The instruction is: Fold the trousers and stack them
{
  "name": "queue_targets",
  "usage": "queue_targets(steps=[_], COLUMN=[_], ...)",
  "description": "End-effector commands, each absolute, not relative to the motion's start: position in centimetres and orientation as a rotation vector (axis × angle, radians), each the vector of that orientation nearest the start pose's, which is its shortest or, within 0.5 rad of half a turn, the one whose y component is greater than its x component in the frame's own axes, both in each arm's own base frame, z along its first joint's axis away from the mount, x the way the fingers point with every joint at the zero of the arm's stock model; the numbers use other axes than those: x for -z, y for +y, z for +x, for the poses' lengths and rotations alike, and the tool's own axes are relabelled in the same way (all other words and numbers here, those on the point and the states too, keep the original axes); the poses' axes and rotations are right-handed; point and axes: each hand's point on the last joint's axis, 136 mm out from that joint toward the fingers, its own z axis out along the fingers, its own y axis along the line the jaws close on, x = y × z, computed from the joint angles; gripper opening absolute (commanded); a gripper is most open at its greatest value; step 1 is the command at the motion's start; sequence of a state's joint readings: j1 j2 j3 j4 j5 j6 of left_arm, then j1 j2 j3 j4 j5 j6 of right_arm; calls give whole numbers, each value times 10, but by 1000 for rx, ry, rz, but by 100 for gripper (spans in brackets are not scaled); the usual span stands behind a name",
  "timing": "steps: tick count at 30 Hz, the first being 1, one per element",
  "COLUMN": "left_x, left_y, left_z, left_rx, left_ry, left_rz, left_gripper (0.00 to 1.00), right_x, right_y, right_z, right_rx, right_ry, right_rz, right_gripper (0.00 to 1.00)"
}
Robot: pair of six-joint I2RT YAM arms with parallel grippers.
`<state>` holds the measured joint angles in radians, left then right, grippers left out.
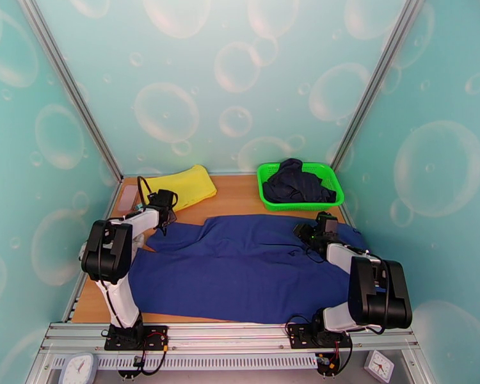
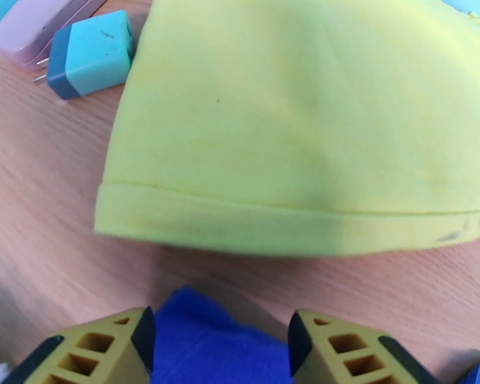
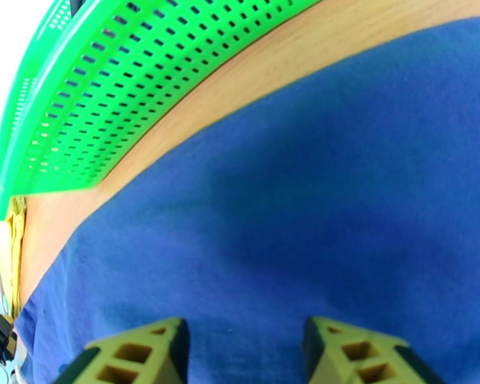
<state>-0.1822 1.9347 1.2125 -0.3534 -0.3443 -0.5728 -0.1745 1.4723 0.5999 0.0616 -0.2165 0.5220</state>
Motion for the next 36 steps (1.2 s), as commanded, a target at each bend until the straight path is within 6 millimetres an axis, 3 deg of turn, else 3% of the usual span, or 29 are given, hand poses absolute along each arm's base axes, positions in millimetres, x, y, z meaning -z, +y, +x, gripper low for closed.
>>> queue_targets(steps=[1, 4, 5, 8, 9, 12, 15, 17, 20, 25, 29, 31, 33, 36], left_x=[-24, -17, -14, -12, -17, -48, -97, -137, -180, -213, -231, -238, -242, -242], left_y=[-25, -23, -22, -20, -18, -10, -3, 6, 29, 72, 90, 91, 88, 77], left_z=[446, 444, 445, 446, 447, 453, 461, 467, 472, 474, 476, 477, 478, 482], left_rx=[-154, -158, -154, -129, -133, -163, -184, -219, -272, -341, -325, -315, -294, -243], left_ry=[2523, 2531, 2542, 2556, 2548, 2490, 2407, 2326, 2238, 2151, 2092, 2075, 2072, 2083], left_rz=[-618, -610, -603, -605, -607, -598, -587, -590, -628, -723, -767, -761, -746, -708], left_gripper=[52, 51, 44, 7, 1, 0, 0, 0, 0, 0, 0, 0, 0, 0], right_x=[-54, -57, -56, -52, -50, -43, -30, -21, -15, -22, -24, -36, -50, -72], right_y=[-29, -31, -31, -33, -33, -31, -20, -5, 20, 61, 91, 89, 71, 27], right_z=[362, 362, 362, 357, 354, 345, 337, 332, 327, 329, 329, 333, 340, 358], right_rx=[-428, -427, -428, -429, -429, -433, -481, -519, -537, -583, -639, -631, -555, -442], right_ry=[2273, 2262, 2264, 2279, 2281, 2292, 2318, 2341, 2367, 2382, 2418, 2381, 2334, 2305], right_rz=[729, 731, 739, 758, 768, 788, 799, 789, 757, 685, 657, 667, 680, 705], right_gripper=[53, 53, 53, 53, 53, 53, 52, 52, 52, 52, 52, 53, 53, 54])
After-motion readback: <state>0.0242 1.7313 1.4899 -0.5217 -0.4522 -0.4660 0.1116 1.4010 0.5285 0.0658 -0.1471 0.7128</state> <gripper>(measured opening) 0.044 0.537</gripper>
